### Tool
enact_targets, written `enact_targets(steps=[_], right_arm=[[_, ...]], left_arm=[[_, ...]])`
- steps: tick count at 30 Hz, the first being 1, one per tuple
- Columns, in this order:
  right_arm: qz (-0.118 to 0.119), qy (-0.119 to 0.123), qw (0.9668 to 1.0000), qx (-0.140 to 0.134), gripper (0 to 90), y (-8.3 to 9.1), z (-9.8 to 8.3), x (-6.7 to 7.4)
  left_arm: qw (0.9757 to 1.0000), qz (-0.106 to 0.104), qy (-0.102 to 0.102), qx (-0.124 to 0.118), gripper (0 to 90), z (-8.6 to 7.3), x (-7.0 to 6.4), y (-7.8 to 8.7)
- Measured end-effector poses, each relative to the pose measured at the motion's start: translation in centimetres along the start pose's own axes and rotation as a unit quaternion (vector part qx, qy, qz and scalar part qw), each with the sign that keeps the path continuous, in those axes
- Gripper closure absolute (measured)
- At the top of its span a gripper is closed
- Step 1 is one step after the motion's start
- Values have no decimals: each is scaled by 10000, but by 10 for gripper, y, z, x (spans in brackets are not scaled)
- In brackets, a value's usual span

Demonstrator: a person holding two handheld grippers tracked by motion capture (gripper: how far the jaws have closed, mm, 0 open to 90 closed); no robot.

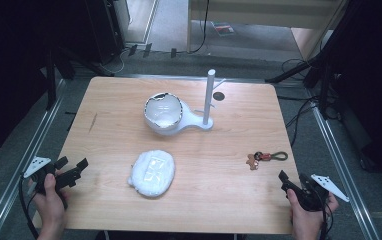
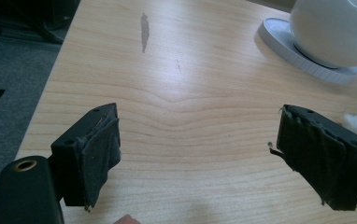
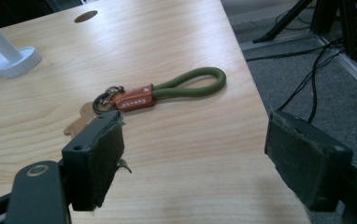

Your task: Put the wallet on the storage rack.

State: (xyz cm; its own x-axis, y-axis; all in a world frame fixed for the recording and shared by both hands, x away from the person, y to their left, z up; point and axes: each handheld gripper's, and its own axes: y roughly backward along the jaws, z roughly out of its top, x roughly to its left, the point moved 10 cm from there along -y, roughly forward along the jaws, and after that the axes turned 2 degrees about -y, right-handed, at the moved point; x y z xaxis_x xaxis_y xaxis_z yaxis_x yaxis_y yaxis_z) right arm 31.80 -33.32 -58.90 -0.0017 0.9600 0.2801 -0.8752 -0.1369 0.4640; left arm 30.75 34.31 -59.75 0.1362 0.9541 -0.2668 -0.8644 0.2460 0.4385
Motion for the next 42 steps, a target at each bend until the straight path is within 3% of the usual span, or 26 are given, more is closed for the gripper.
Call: enact_targets(steps=[7,22,36,42], right_arm=[[110,147,9998,-37,200,0,4,18],[520,389,9979,-24,207,9,1,61],[1014,686,9924,116,207,9,-11,116],[1147,737,9905,156,207,9,-15,129]], left_arm=[[9999,-129,-4,19,145,-1,-3,0],[9997,-209,45,125,147,-1,-4,-5],[9996,-234,48,136,151,-1,-4,-5],[9996,-242,44,143,152,-1,-5,-5]])
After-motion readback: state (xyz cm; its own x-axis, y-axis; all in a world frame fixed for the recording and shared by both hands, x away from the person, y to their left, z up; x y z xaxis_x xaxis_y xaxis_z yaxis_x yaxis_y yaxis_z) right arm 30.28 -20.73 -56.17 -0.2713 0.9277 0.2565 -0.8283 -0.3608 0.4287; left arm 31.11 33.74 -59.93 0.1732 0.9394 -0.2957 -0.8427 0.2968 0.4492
